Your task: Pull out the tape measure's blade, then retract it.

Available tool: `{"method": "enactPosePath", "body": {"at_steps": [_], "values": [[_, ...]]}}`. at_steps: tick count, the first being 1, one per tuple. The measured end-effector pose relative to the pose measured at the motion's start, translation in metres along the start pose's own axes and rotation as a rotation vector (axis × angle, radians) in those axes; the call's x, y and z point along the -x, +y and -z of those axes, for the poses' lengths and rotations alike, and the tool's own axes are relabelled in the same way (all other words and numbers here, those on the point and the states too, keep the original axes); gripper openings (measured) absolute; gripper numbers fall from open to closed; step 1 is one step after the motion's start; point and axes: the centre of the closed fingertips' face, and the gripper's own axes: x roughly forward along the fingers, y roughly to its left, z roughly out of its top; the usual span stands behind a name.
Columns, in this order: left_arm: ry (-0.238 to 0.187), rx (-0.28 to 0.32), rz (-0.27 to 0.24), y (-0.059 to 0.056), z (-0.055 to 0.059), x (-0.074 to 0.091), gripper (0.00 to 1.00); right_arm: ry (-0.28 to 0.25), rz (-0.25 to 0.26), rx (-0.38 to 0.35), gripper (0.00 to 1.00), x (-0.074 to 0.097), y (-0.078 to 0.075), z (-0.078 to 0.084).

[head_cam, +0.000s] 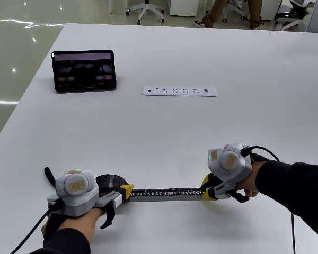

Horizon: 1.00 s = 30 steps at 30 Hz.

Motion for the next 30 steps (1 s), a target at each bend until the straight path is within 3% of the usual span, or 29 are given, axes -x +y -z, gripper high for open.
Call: {"method": "enactPosePath", "body": {"at_steps": [30], "values": [[0.004,-0.005,0.007,0.000,0.001,0.000,0.59,-0.007,0.001,-0.015,0.11,-0.007,0.006,-0.012]]}}
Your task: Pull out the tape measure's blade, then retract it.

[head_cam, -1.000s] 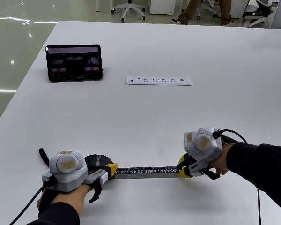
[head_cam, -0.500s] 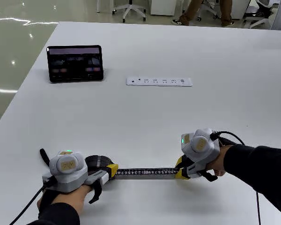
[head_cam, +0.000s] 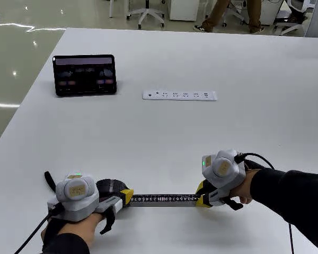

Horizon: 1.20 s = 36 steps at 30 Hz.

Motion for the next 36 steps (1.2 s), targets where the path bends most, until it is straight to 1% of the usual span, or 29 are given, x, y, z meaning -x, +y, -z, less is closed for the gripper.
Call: {"method": "enactPosePath", "body": {"at_steps": [11,17,23,36], "values": [[0.000,-0.005,0.005,0.000,0.000,0.000,0.59,-0.003,-0.005,-0.005,0.11,-0.004,0.001,-0.005],[-0.001,-0.005,0.009,-0.001,0.000,0.000,0.59,-0.021,0.002,-0.014,0.11,-0.008,-0.001,-0.012],[0.001,-0.008,0.010,-0.001,0.000,0.000,0.59,-0.031,-0.005,-0.010,0.11,-0.012,0.002,-0.019],[0.001,-0.007,0.011,-0.001,0.000,0.000,0.59,-0.042,-0.006,-0.008,0.11,-0.016,0.004,-0.027]]}}
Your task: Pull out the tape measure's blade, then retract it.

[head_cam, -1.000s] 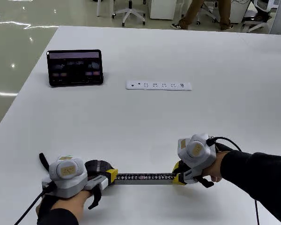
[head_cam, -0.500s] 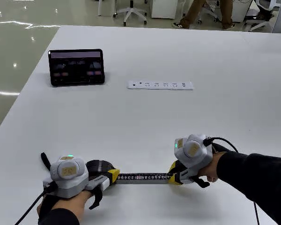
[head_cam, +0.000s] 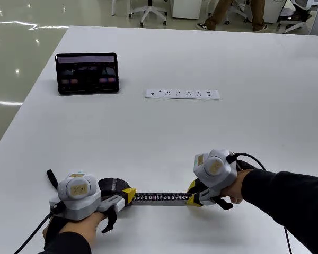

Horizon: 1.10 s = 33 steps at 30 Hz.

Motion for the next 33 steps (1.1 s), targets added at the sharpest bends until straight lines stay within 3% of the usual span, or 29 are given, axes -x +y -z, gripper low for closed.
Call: {"method": "enactPosePath", "body": {"at_steps": [33], "values": [[0.000,0.003,0.001,0.001,0.000,0.000,0.59,-0.018,-0.014,0.015,0.11,-0.008,0.003,-0.014]]}}
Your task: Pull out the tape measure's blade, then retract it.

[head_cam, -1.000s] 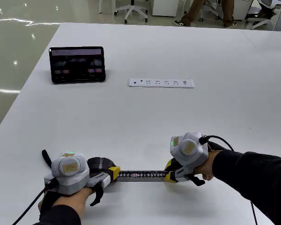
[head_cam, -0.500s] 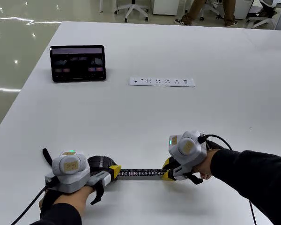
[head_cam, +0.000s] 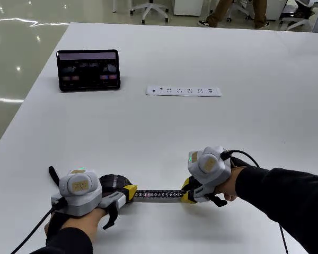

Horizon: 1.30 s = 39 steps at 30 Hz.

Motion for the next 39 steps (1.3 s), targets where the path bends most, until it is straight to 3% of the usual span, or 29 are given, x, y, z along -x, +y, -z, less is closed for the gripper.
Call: {"method": "enactPosePath", "body": {"at_steps": [39], "values": [[-0.001,0.002,0.000,0.000,0.000,0.000,0.59,-0.003,-0.005,-0.002,0.11,-0.006,0.003,-0.012]]}}
